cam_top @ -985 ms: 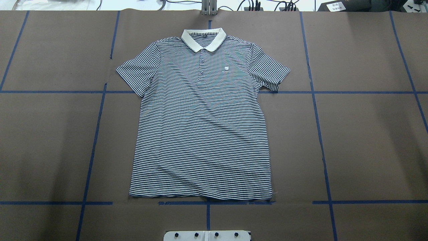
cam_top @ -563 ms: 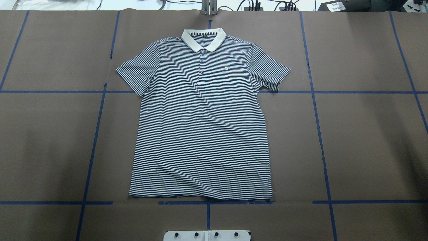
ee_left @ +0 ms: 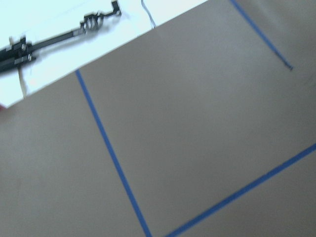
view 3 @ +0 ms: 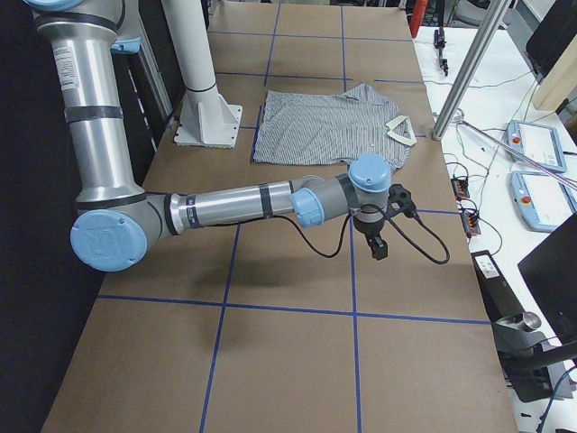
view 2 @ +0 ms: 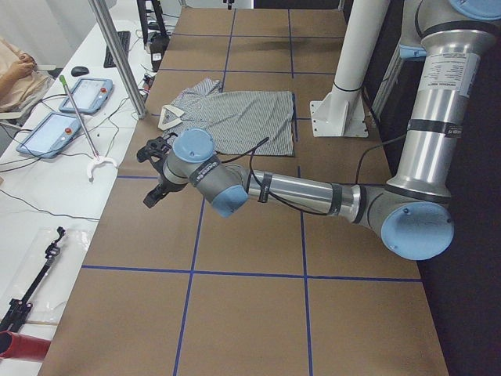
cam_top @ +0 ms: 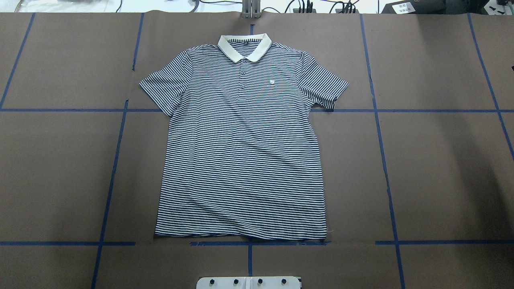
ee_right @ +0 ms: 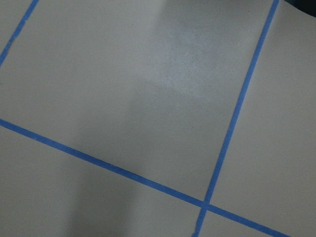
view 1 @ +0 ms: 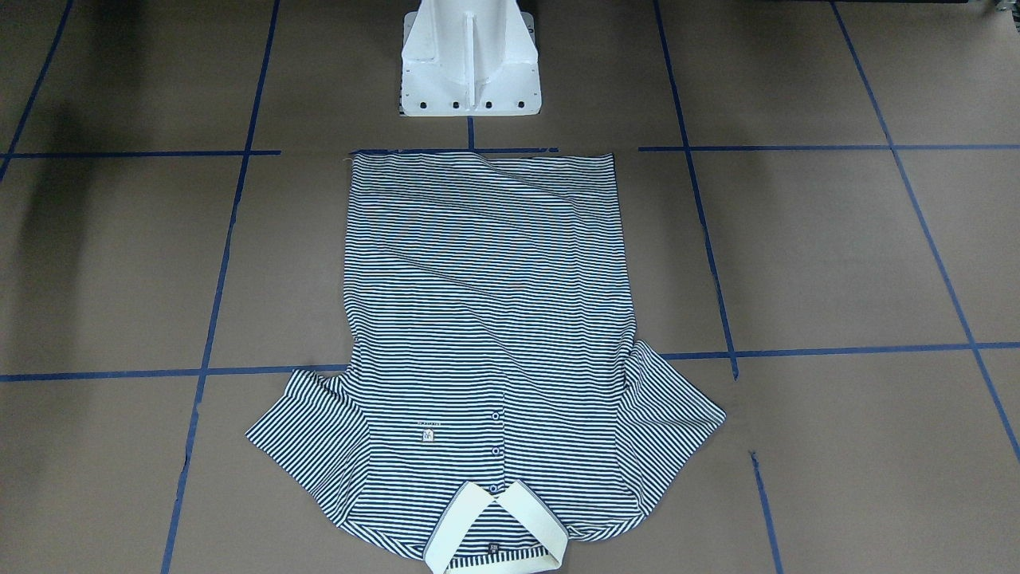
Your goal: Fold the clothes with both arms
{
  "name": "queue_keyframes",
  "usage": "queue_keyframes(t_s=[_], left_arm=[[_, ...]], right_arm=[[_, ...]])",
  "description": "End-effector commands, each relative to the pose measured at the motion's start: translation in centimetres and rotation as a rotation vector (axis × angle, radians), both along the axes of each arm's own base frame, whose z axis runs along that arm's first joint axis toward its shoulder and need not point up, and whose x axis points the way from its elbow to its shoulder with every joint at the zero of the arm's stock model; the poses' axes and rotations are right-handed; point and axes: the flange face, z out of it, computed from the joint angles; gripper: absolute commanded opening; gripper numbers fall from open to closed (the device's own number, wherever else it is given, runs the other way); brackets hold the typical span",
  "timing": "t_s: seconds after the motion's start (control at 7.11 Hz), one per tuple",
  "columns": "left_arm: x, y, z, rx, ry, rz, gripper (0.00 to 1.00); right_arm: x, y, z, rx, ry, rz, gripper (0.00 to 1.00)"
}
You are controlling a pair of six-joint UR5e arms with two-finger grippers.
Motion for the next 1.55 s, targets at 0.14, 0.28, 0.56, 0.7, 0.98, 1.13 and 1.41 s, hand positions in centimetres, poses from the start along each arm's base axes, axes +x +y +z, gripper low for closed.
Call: queue_keyframes(t_s=[0.14, 0.28, 0.56, 0.7, 0.98, 1.13, 1.41], left_arm=[[11.5, 0.9, -1.6, 0.004, 0.080, 0.134, 1.00], [12.2, 1.0, -1.4, -0.004, 0.079, 0.146, 1.00], [12.5, 1.1, -1.5, -0.004, 0.080, 0.150, 1.00], [12.6, 1.0, -1.5, -0.005, 0.081, 0.151, 1.00], [12.6, 1.1, -1.6, -0.021, 0.093, 0.141, 1.00], [12.6, 1.1, -1.7, -0.021, 0.094, 0.140, 1.00], [12.6, 1.1, -1.7, -0.021, 0.094, 0.140, 1.00]], right_arm=[[-18.7, -2.1, -9.9, -0.135, -0.130, 0.262, 1.00], [-24.2, -3.5, -12.1, -0.195, -0.145, 0.359, 0.92], [-31.7, -5.3, -13.7, -0.253, -0.164, 0.470, 0.67], [-34.9, -5.7, -12.3, -0.265, -0.204, 0.513, 0.56], [-38.5, -6.1, -10.7, -0.250, -0.166, 0.547, 0.47], [-39.0, -5.7, -10.6, -0.247, -0.168, 0.538, 0.43], [-40.7, -4.9, -9.7, -0.235, -0.153, 0.536, 0.43]])
